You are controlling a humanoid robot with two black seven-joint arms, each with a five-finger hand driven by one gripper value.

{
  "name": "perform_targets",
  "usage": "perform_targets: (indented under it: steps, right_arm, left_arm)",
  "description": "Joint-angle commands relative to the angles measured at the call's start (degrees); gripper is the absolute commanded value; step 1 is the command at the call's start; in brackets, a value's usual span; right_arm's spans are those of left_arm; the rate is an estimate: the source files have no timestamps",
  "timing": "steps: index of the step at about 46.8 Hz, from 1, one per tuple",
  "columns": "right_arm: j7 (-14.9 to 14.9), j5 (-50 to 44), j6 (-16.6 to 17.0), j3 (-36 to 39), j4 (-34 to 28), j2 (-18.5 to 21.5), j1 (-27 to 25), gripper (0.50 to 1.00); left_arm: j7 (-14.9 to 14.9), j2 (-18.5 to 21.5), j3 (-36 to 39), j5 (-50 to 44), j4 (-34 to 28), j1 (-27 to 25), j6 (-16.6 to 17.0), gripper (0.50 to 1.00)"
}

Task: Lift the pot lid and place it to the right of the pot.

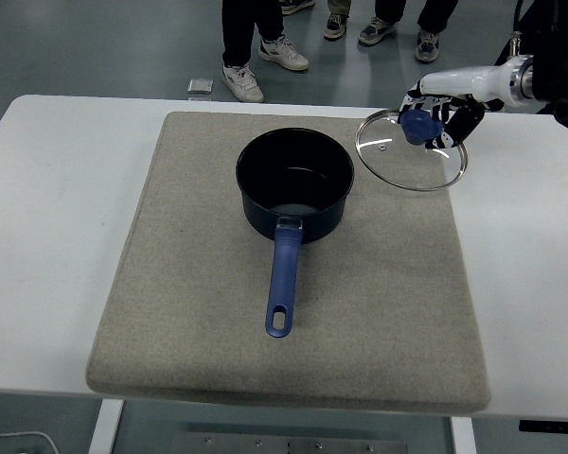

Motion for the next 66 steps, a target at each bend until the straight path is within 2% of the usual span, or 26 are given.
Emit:
perform_targets:
  steps: [1,26,32,34,38,40,44,47,54,59,66]
  right_arm:
    - [-0.03,-0.02,-0.55,-0.01,-0.15,0.22,-0.91,0.500]
    - [-0.03,-0.02,-3.27,-1.15,-0.32,1.10,-4.60,0.506]
    - [-0.03,0.15,-3.27,-1.06,-0.32,1.45,-5.22,0.549]
    - [0.06,0.33,-3.18,-1.06,-0.32,1.45,-5.22,0.615]
    - [0.06,0.77,-3.18,-0.97,-0.24,1.72,-5.22,0.807]
    - [0.15,0.77,-3.10,-0.97,-0.24,1.72,-5.22,0.858]
    - [0.15,0.77,-2.83,-0.97,-0.24,1.72,-5.31,0.862]
    - [0.15,0.86,-2.66,-0.89,-0.24,1.72,-5.22,0.899]
    - [0.67,0.95,-2.13,0.08,-0.24,1.19,-4.87,0.899]
    - [1.64,1.99,0.50,1.39,-0.06,0.49,-4.52,0.899]
    - [2.61,10.95,5.60,6.58,-0.06,-0.22,-4.78,0.901]
  left_arm:
    - [-0.04,0.00,-0.06,0.01,0.00,0.01,0.03,1.000]
    - [0.05,0.00,0.03,0.01,0.00,0.01,0.03,1.000]
    - [0.05,0.00,-0.06,0.01,0.00,0.01,-0.05,1.000]
    - [-0.04,0.00,-0.06,0.01,0.00,0.01,-0.05,1.000]
    - [0.05,0.00,0.03,0.01,0.00,0.01,0.03,1.000]
    - [0.05,0.00,-0.06,0.01,0.00,0.01,0.03,1.000]
    - [0.05,0.00,-0.06,0.01,0.00,0.01,0.03,1.000]
    - [0.05,0.00,0.03,0.01,0.00,0.01,0.03,1.000]
    - [-0.04,0.00,-0.06,0.01,0.00,0.01,0.03,1.000]
    - [-0.04,0.00,0.03,0.01,0.00,0.01,0.03,1.000]
    - [-0.04,0.00,0.03,0.01,0.00,0.01,-0.05,1.000]
